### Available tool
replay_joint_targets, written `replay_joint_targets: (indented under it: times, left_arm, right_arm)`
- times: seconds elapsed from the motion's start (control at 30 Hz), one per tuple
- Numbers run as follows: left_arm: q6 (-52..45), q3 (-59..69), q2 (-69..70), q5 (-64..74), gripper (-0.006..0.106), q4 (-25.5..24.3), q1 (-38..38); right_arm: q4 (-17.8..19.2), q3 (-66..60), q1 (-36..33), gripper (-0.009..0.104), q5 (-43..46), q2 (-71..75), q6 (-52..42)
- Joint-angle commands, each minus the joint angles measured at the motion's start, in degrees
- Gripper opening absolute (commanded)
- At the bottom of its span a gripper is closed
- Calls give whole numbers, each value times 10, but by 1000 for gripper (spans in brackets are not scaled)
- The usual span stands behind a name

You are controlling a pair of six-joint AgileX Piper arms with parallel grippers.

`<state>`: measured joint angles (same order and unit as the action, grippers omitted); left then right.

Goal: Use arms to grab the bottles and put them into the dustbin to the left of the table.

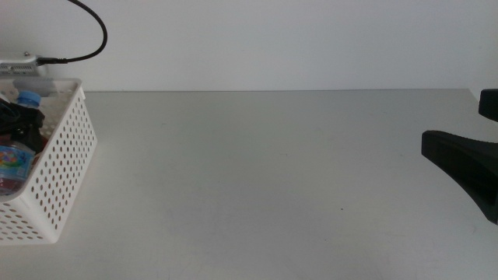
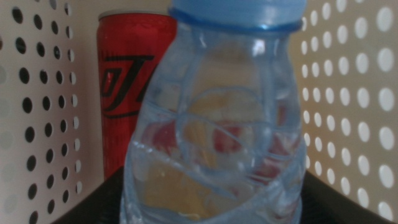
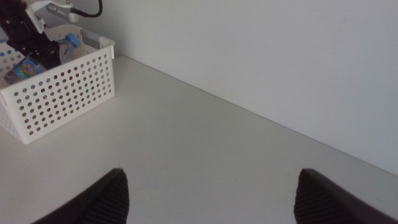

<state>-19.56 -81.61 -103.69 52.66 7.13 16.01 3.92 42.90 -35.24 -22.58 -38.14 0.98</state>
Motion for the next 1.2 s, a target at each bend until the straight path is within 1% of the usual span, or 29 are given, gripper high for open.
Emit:
replay_joint_targets:
  times: [0.0,0.13,0.2,0.37,0.77,0.93,1.0,1.17]
  left_arm:
    - [1,-19,18,-13,39,17,1]
    - [-1,-19,12,-22,76,22,0]
    - [-1,-19,12,-21,93,25,0]
    - [2,-20,30,10,94,35,0]
    - [5,-20,137,50,94,95,0]
    - [-1,-20,202,69,94,121,-1]
    - [-6,-20,233,71,94,123,-12]
    - [-11,-8,303,63,94,94,-67]
  right_arm:
    - [5,14,-2,68,40,-2,-5]
    - [4,14,-2,68,41,-2,-5]
    - [4,14,-2,68,41,-2,-5]
    - [4,14,-2,68,41,-2,-5]
    - [4,14,-2,68,41,-2,-5]
    - [4,14,-2,68,41,-2,-5]
    - [4,14,-2,68,41,-2,-5]
    - [4,14,-2,68,41,-2,-5]
